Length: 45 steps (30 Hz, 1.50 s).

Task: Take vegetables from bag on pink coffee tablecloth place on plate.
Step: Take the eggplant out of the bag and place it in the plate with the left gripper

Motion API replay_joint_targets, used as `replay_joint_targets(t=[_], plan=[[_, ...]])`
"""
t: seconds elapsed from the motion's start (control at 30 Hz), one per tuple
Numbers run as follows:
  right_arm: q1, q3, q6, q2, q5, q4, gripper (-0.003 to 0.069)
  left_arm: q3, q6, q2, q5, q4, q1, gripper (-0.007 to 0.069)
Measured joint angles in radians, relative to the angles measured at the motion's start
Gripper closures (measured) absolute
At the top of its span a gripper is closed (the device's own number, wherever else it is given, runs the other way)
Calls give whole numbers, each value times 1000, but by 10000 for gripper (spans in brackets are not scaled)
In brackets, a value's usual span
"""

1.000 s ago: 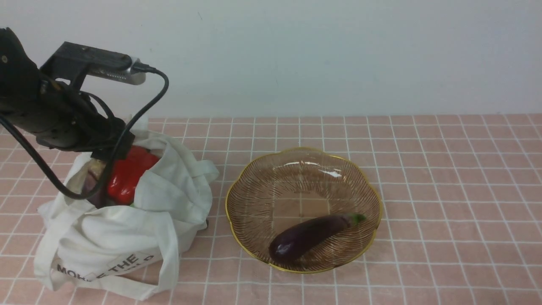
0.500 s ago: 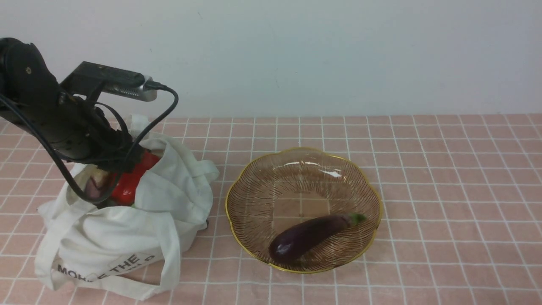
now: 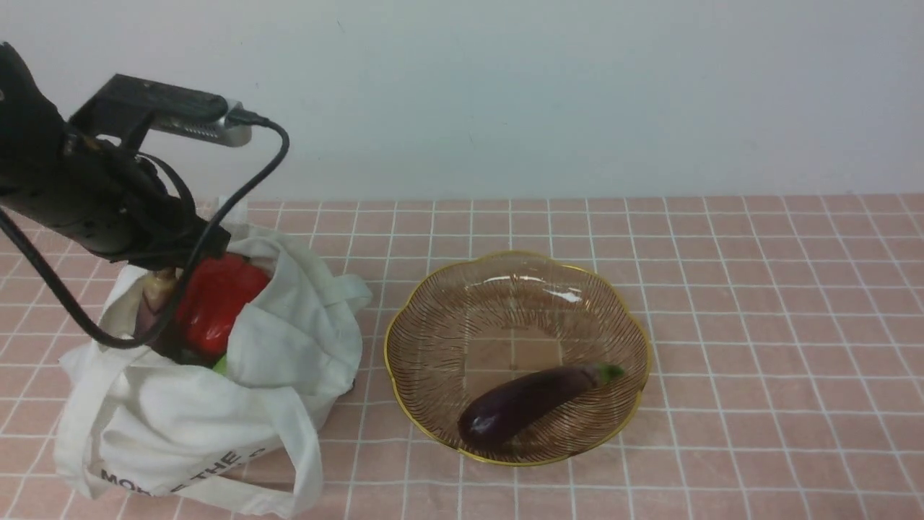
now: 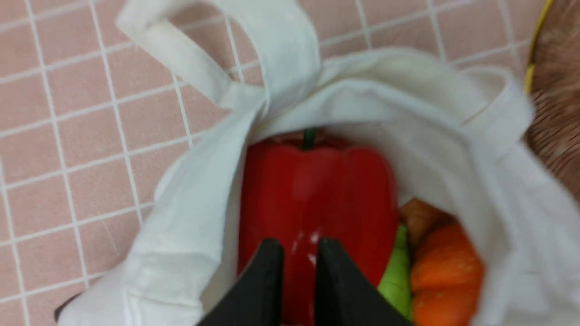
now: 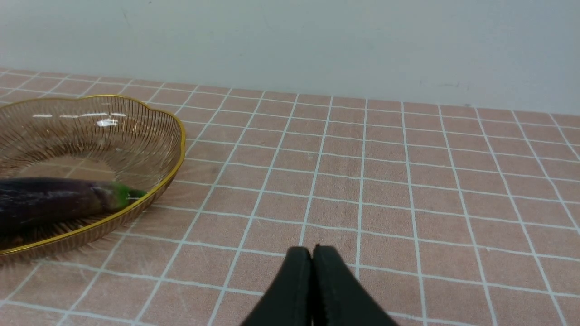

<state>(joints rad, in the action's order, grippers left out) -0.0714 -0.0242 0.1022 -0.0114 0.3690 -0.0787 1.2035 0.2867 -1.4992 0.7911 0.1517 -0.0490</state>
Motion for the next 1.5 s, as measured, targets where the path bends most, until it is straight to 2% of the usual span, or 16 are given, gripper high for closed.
replay_joint_targets(t=[0.27, 0.47, 0.7, 1.0, 1.33, 1.5], plan=[[0, 0, 0, 0, 0, 0, 673, 17, 44, 154, -11, 103, 0, 556], [0, 0, 0, 0, 0, 0, 673, 104, 86, 177, 1, 151, -33, 556], [0, 0, 0, 0, 0, 0, 673, 232, 89, 158, -6, 188, -201, 556], [0, 0, 0, 0, 0, 0, 673, 255, 90, -50, -118, 203, -421, 556], [0, 0, 0, 0, 0, 0, 673, 255, 90, -310, -200, 203, -461, 552], [0, 0, 0, 0, 0, 0, 673, 255, 91, -355, -227, 203, -461, 482]])
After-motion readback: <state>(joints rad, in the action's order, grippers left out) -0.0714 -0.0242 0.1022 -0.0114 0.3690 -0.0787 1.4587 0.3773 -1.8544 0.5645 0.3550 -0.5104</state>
